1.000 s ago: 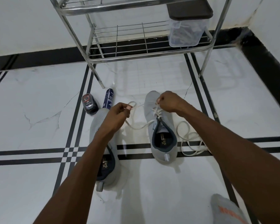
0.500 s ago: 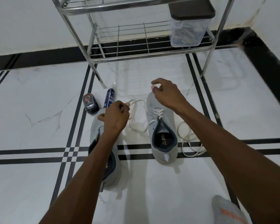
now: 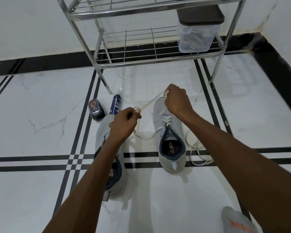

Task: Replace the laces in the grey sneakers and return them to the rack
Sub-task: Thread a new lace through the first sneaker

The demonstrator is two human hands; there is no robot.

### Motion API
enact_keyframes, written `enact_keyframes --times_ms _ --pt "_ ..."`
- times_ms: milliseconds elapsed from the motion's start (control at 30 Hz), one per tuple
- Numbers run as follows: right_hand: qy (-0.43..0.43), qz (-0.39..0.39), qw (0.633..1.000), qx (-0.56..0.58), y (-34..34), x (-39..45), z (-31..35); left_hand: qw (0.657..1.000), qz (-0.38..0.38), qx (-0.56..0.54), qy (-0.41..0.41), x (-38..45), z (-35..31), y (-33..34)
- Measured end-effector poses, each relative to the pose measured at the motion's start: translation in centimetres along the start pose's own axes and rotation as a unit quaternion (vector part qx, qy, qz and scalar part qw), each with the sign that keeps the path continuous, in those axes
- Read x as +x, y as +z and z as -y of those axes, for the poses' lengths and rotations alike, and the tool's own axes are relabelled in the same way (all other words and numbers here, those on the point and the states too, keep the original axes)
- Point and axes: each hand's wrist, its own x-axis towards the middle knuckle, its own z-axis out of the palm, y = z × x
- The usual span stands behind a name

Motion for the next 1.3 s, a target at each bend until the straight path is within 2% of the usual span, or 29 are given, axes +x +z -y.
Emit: enact_keyframes --times_ms 33,67,133,200,233,267,300,367,400,433,467,500,567,633,700,767,900,1000,1067,1100,1133,1200,1233,1300 --pt "0.001 -0.026 0.999 0.018 -0.1 -0.1 0.0 1.0 -0.003 0.007 -0.004 0.0 0.0 -0.1" --pt "-0.014 0.002 0.999 0.049 -0.3 -0.2 0.2 1.0 -0.005 0.013 -0.009 0.1 -0.1 -0.1" --pt "-0.075 0.148 0.983 0.073 -0.5 -1.0 1.2 1.0 -0.003 0.021 -0.016 0.3 -0.2 -0.2" --pt "-0.11 0.289 0.951 0.019 -0.3 -2.1 2.4 1.0 0.009 0.022 -0.009 0.4 -0.4 0.0" --pt "-0.103 0.333 0.937 -0.006 0.0 -2.4 2.5 1.0 0.017 0.021 -0.002 0.3 -0.4 0.1" --pt "-0.087 0.342 0.936 -0.015 0.4 -2.2 2.3 0.999 0.024 0.021 0.0 0.2 -0.4 0.2" --pt "-0.063 0.308 0.949 -0.016 0.6 -1.7 1.8 0.999 0.026 0.021 -0.001 0.1 -0.1 0.2" --pt "-0.005 0.134 0.991 -0.002 0.2 -0.3 0.3 1.0 0.019 0.017 -0.009 -0.1 0.4 0.0" --pt "0.006 0.053 0.998 0.013 -0.3 0.2 -0.2 1.0 0.014 0.017 -0.014 -0.2 0.5 -0.2" --pt "0.005 0.024 0.999 0.03 -0.9 0.4 -0.6 1.0 0.009 0.018 -0.017 -0.3 0.8 -0.2" --pt "-0.01 0.053 0.997 0.06 -1.2 0.3 -0.6 1.0 0.007 0.023 -0.019 -0.3 0.8 -0.4" --pt "-0.037 0.118 0.989 0.079 -1.2 -0.3 -0.1 0.999 0.008 0.029 -0.022 -0.3 0.8 -0.4" --pt "-0.096 0.249 0.963 0.036 -0.5 -1.7 1.2 0.999 0.015 0.037 -0.021 -0.2 0.8 -0.2" --pt "-0.13 0.306 0.943 -0.023 0.8 -2.6 2.1 0.998 0.026 0.049 -0.01 -0.2 0.6 0.1" --pt "-0.111 0.269 0.957 -0.005 1.8 -2.4 1.9 0.998 0.018 0.067 0.004 -0.1 0.8 0.4" --pt "-0.067 0.219 0.973 0.013 2.2 -2.2 1.3 0.999 -0.023 0.043 0.015 0.1 1.1 0.3" --pt "-0.06 0.256 0.965 0.025 2.3 -2.8 0.8 0.989 -0.114 -0.095 0.02 0.3 1.2 -0.3" --pt "-0.063 0.258 0.963 0.04 1.9 -3.3 0.9 0.951 -0.094 -0.291 -0.038 0.1 0.1 0.2" --pt "-0.038 0.244 0.963 0.105 0.8 -3.6 0.5 0.909 -0.058 -0.41 -0.058 0.2 -1.0 0.6" --pt "-0.015 0.226 0.963 0.144 0.0 -3.6 0.1 0.898 -0.052 -0.434 -0.056 0.4 -1.3 0.8" --pt "0.005 0.199 0.966 0.164 -0.9 -3.6 -0.6 0.901 -0.051 -0.429 -0.046 0.5 -1.5 1.0" --pt "0.033 0.151 0.979 0.131 -2.7 -3.9 -2.2 0.929 -0.047 -0.366 -0.014 0.7 -1.9 1.6" --pt "0.046 0.152 0.982 0.1 -3.4 -4.2 -2.8 0.942 -0.042 -0.333 0.002 0.7 -2.2 2.1" --pt "0.072 0.209 0.975 0.03 -4.2 -5.1 -3.4 0.959 -0.028 -0.28 0.025 0.5 -2.8 3.2"
